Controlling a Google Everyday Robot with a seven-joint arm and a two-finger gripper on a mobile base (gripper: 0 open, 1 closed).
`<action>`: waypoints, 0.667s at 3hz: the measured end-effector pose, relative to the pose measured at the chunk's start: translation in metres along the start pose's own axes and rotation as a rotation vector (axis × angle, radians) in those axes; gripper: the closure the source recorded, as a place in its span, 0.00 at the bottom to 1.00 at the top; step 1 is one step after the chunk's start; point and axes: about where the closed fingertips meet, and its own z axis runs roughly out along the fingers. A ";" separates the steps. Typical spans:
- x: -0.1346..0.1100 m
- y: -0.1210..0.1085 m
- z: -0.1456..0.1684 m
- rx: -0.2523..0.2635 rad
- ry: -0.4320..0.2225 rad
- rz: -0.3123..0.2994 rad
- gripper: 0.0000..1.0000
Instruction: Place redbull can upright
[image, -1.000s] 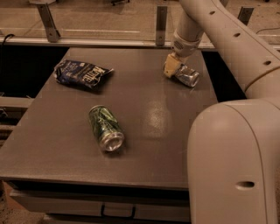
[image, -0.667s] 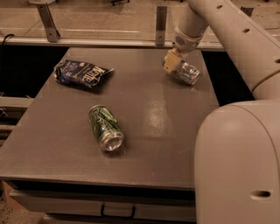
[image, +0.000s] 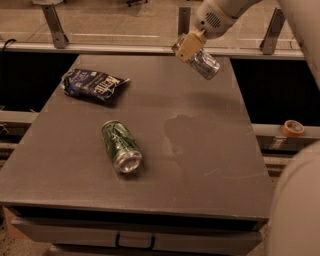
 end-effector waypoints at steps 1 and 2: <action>-0.027 0.035 -0.026 -0.132 -0.200 -0.119 1.00; -0.044 0.061 -0.050 -0.237 -0.383 -0.197 1.00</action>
Offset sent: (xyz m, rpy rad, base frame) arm -0.1002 0.0361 0.1007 0.5767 -0.1308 0.5037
